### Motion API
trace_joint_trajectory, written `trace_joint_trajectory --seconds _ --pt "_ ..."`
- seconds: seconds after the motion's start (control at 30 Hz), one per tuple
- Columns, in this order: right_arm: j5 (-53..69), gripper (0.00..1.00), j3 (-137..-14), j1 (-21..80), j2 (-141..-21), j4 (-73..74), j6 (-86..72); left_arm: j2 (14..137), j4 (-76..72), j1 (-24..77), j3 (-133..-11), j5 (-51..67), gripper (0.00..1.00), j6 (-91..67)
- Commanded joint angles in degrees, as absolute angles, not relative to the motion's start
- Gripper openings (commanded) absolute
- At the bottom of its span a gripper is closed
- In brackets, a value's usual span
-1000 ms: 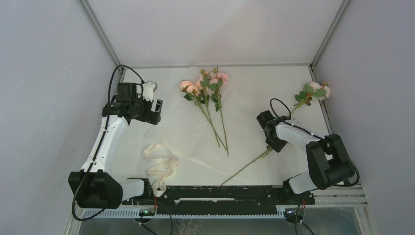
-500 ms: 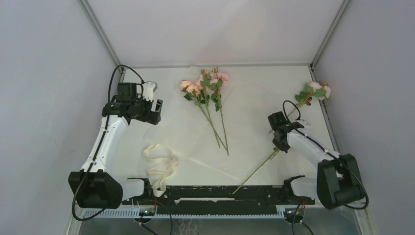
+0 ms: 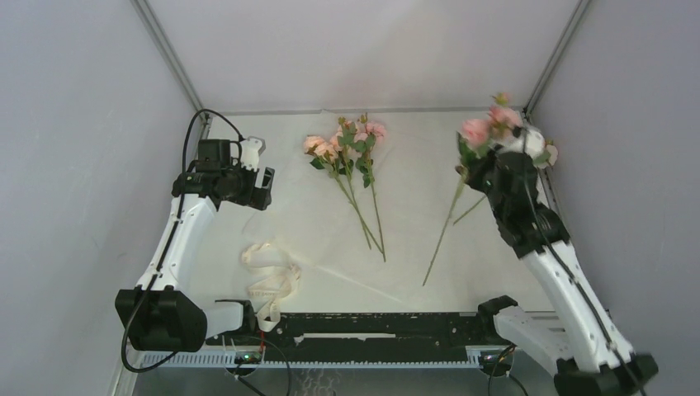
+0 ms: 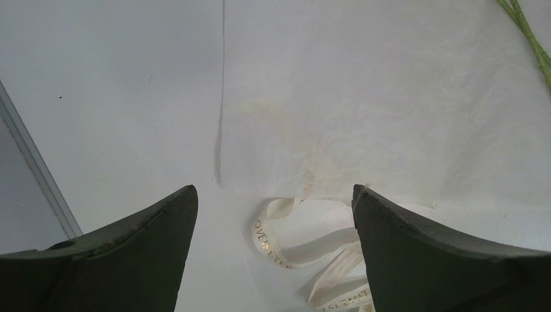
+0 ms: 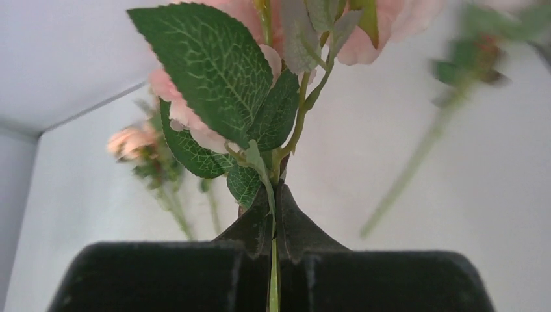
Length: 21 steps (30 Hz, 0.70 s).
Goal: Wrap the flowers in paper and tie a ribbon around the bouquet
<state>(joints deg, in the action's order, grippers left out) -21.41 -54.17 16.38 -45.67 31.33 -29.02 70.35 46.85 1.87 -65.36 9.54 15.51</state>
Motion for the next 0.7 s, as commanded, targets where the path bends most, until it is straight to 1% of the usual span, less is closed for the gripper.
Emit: trace_joint_trajectory --seconds 0.0,0.13,0.3,0.4,0.5,0.6,0.63,0.67 --pt "-6.5 0.0 -65.03 23.21 -62.92 17.65 -13.96 68.81 45.37 2.12 -63.91 10.91 0.93 16.08" --pt "4.92 0.0 -77.93 26.79 -80.36 14.36 -9.01 68.9 45.52 2.16 -63.8 10.39 0.93 16.19" --pt "8.03 0.0 -96.9 28.25 -102.24 20.28 -11.28 69.09 45.51 2.17 -63.63 10.32 0.93 16.24" --pt "8.76 0.0 -105.9 28.21 -111.21 22.04 -15.35 69.57 45.48 2.12 -63.64 10.07 0.93 16.26" --pt "8.42 0.0 -109.8 28.65 -117.81 21.19 -18.21 69.95 45.51 2.15 -63.63 10.21 0.93 16.26" --pt "7.67 0.0 -115.32 28.89 -124.36 23.48 -19.65 70.19 45.43 2.11 -63.55 10.26 0.93 16.34" --pt "7.84 0.01 -117.4 28.85 -126.58 24.58 -19.83 70.18 45.44 2.19 -63.5 10.25 0.93 16.39" --pt "8.12 0.1 -119.4 28.9 -128.61 25.77 -19.78 70.22 45.44 2.2 -63.47 10.22 0.93 16.44"
